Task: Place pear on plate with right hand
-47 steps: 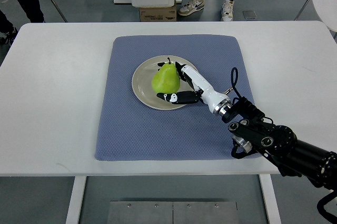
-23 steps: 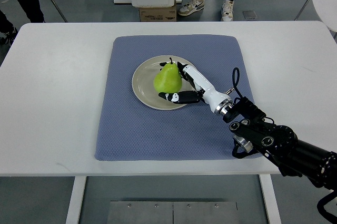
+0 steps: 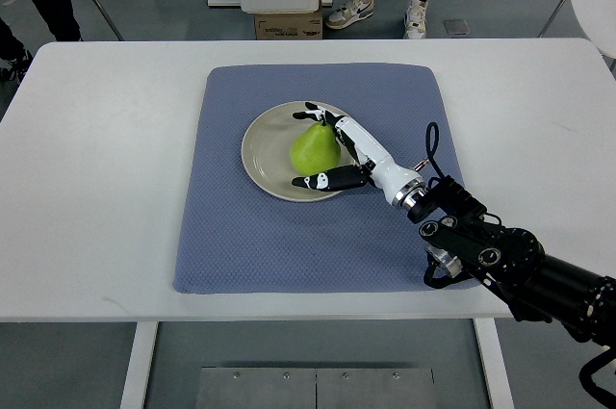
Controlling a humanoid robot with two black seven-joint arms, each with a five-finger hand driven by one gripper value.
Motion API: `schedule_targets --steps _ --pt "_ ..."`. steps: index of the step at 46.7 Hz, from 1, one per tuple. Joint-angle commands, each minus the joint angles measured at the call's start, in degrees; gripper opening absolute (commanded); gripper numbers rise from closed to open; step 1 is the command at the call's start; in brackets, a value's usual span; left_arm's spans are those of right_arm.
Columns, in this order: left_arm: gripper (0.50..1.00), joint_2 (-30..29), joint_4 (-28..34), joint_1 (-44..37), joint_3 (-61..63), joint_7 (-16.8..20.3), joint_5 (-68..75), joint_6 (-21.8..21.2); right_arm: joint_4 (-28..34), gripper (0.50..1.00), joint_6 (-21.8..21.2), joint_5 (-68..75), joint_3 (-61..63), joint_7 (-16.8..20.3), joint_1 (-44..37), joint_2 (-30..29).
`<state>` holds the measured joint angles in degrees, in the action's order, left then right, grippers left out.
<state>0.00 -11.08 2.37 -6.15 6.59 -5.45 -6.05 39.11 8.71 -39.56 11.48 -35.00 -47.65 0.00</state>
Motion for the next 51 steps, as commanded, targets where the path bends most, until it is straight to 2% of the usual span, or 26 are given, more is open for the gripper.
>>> schedule_targets --steps 1,12,28,41,51 --pt "1.0 0.0 0.0 0.0 0.0 0.0 0.0 0.0 0.0 0.985 0.0 0.0 0.0 0.0 -0.1 0.0" --pt "1.0 0.0 0.0 0.0 0.0 0.0 0.0 0.0 -0.1 0.985 0.0 0.1 2.1 0.0 -0.2 2.0" --pt "1.0 0.0 0.0 0.0 0.0 0.0 0.0 0.0 0.0 0.985 -0.6 2.6 3.2 0.0 0.0 8.9" --pt "1.0 0.0 0.0 0.0 0.0 0.0 0.0 0.0 0.6 0.985 -2.0 12.1 10.8 0.0 3.4 12.6" --pt "1.0 0.0 0.0 0.0 0.0 0.0 0.0 0.0 1.8 0.985 -2.5 13.0 24.2 5.7 6.9 12.6"
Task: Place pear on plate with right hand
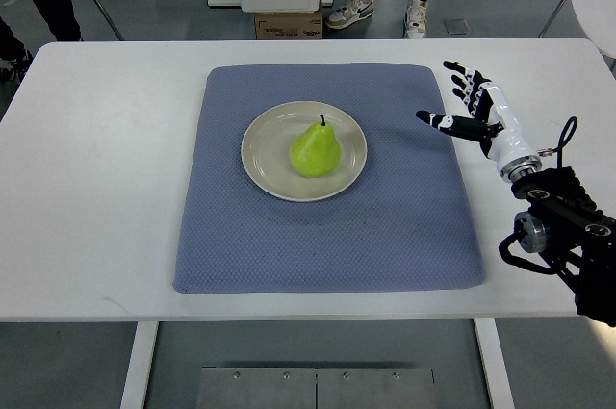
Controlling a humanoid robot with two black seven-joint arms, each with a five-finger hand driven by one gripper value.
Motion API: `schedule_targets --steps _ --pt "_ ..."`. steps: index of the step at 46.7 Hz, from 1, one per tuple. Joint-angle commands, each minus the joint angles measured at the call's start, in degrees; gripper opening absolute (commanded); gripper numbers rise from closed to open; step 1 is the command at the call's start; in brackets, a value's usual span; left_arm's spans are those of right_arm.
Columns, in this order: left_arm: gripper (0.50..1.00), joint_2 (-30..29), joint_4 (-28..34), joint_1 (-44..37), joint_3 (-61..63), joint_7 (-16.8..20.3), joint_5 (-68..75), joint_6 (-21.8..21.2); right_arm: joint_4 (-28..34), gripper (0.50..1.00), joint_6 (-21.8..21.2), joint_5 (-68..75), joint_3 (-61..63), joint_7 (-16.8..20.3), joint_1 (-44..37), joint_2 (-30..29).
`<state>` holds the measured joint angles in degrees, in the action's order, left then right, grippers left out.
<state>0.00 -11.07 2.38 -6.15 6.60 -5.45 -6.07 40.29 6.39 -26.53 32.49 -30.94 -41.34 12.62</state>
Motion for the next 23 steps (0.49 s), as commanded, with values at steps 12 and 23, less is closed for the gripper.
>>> schedule_targets --steps 12,23 --pt "1.0 0.0 0.0 0.0 0.0 0.0 0.0 0.0 10.7 1.0 -0.1 0.1 15.5 5.7 7.6 -0.2" --pt "1.0 0.0 0.0 0.0 0.0 0.0 0.0 0.0 13.0 1.0 -0.1 0.1 20.0 5.8 10.7 -2.3"
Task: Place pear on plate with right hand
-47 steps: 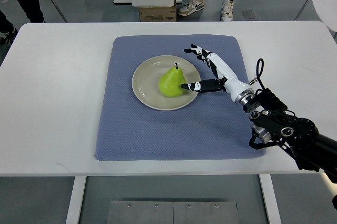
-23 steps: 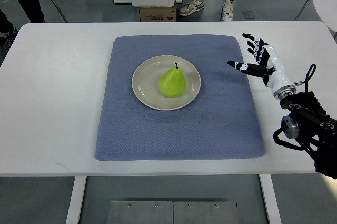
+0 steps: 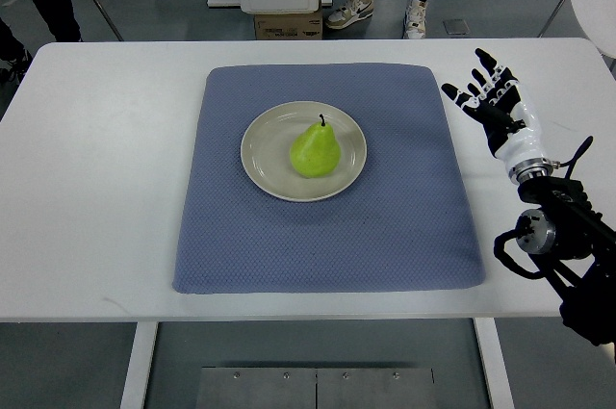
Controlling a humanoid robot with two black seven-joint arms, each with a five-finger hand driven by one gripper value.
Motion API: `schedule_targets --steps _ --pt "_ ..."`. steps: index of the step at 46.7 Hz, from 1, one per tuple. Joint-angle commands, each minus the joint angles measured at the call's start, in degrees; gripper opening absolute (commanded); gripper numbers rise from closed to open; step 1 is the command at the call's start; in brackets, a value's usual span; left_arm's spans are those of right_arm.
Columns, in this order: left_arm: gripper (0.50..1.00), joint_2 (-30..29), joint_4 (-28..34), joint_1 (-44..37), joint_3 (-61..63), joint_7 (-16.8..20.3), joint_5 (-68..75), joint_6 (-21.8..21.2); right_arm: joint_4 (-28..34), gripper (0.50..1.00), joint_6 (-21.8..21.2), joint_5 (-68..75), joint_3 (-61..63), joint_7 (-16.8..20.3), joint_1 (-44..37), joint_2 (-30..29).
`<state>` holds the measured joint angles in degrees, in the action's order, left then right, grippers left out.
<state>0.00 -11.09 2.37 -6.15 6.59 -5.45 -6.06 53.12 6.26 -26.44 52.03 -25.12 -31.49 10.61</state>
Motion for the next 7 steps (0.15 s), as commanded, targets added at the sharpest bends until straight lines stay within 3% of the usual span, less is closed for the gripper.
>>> schedule_targets --steps 1,7 --pt "1.0 0.0 0.0 0.0 0.0 0.0 0.0 0.0 0.1 1.0 0.0 0.0 0.5 0.0 1.3 -0.3" --pt "1.0 0.0 0.0 0.0 0.0 0.0 0.0 0.0 0.2 1.0 0.1 0.0 0.6 0.0 1.9 -0.3"
